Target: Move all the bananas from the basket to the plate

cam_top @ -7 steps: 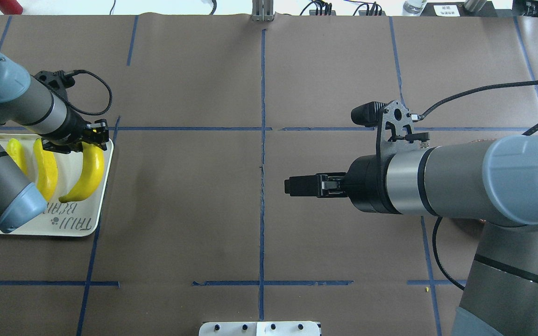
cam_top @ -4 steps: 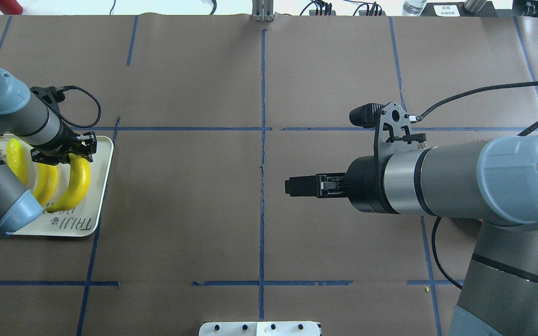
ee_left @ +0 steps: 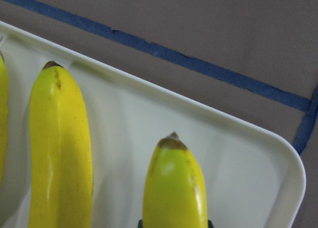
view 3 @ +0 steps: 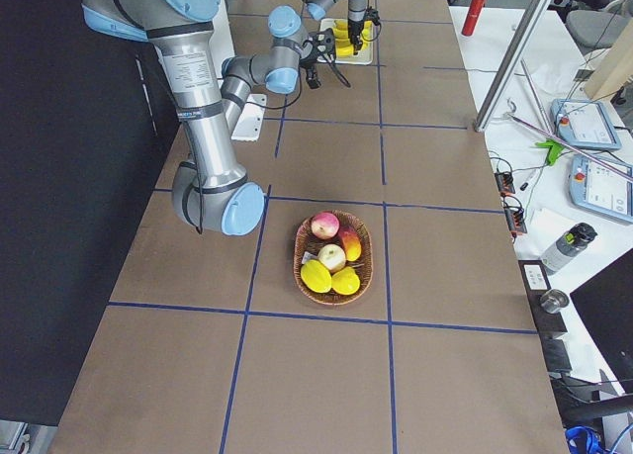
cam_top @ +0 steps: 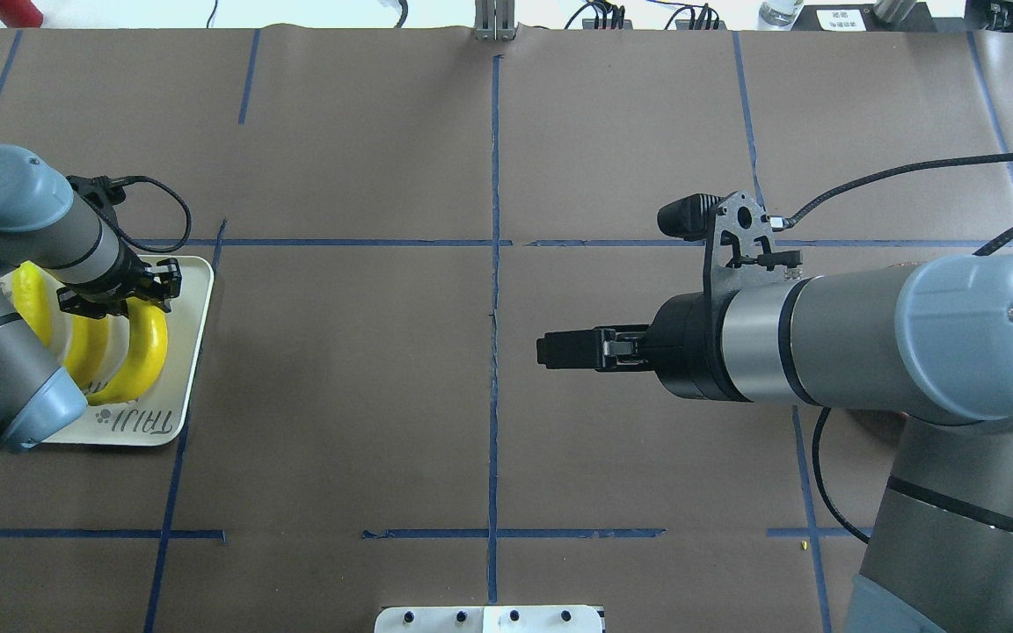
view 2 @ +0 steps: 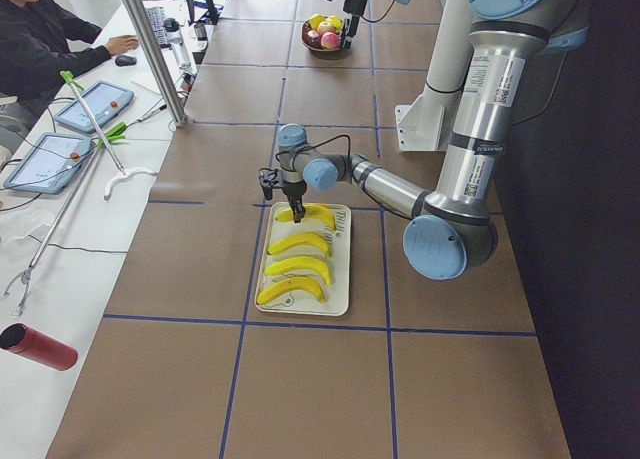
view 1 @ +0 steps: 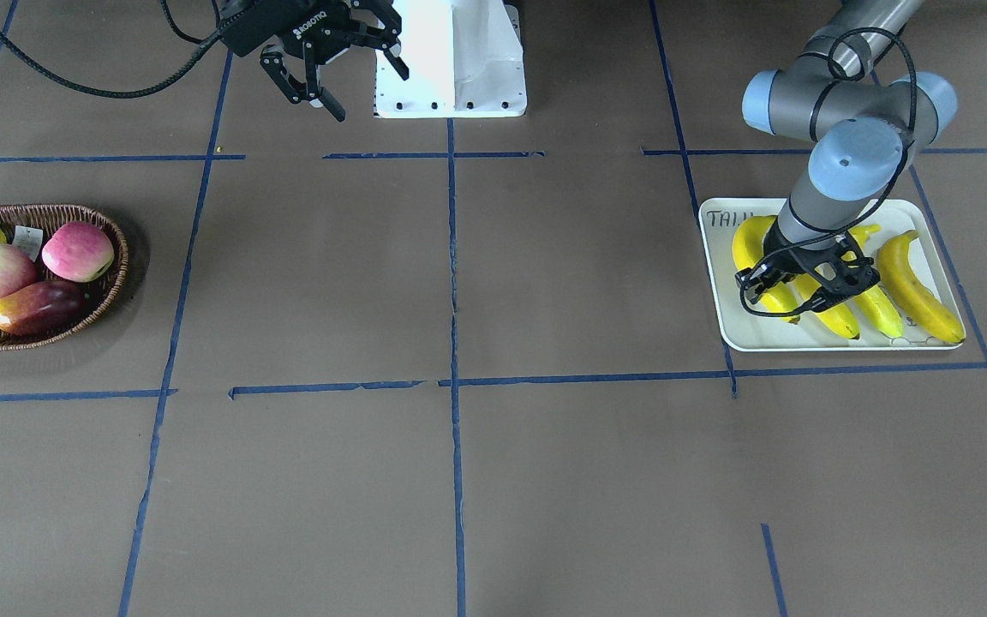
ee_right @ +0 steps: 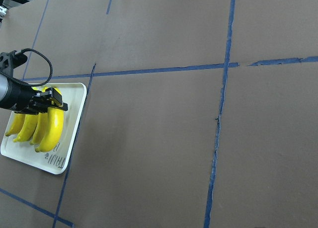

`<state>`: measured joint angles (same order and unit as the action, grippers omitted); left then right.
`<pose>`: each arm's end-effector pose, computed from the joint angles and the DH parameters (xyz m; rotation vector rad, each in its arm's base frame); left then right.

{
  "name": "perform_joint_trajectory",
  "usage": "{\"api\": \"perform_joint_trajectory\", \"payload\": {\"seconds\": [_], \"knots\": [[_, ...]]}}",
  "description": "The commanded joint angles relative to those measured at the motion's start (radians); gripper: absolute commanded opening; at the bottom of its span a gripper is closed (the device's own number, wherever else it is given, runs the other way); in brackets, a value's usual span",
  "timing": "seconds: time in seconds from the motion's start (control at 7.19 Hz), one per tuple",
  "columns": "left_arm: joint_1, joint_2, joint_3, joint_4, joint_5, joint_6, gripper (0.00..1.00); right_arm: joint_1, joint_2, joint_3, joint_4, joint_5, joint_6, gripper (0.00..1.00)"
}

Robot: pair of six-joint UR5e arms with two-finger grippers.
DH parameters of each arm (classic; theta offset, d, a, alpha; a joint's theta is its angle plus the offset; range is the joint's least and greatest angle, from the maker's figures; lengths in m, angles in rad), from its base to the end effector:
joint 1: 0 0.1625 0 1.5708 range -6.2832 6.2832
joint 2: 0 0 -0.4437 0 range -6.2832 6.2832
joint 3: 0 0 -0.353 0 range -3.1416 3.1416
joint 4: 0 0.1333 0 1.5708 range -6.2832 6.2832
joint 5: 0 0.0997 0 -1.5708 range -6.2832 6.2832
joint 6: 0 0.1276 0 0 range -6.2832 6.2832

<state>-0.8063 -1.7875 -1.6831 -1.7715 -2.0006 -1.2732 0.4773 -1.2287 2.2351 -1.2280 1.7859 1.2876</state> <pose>0.3396 -0.4698 0.5315 -0.0844 0.6678 -0.3757 -0.3787 -0.3153 0.2124 0.3299 -1.3136 0.0184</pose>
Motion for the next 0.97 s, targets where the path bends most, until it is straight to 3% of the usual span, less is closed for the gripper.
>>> {"api": "perform_joint_trajectory", "payload": {"seconds": [0.0,0.28,0.42,0.56,0.84], "knots": [[-0.001,0.000,-0.020,-0.005,0.000,0.001,0.99,0.018,0.000,0.000,-0.005,0.004,-0.001,1.00],[-0.026,0.013,-0.149,0.019,-0.013,0.017,0.99,0.104,0.001,0.004,-0.098,0.067,-0.014,1.00],[-0.090,0.022,-0.215,0.100,-0.050,0.087,0.99,0.218,-0.005,0.003,-0.187,0.208,-0.063,1.00],[-0.152,0.028,-0.255,0.181,-0.062,0.297,0.99,0.321,-0.040,0.005,-0.270,0.308,-0.215,1.00],[-0.272,0.054,-0.257,0.253,-0.067,0.495,0.99,0.520,-0.237,-0.002,-0.318,0.399,-0.623,1.00]]}}
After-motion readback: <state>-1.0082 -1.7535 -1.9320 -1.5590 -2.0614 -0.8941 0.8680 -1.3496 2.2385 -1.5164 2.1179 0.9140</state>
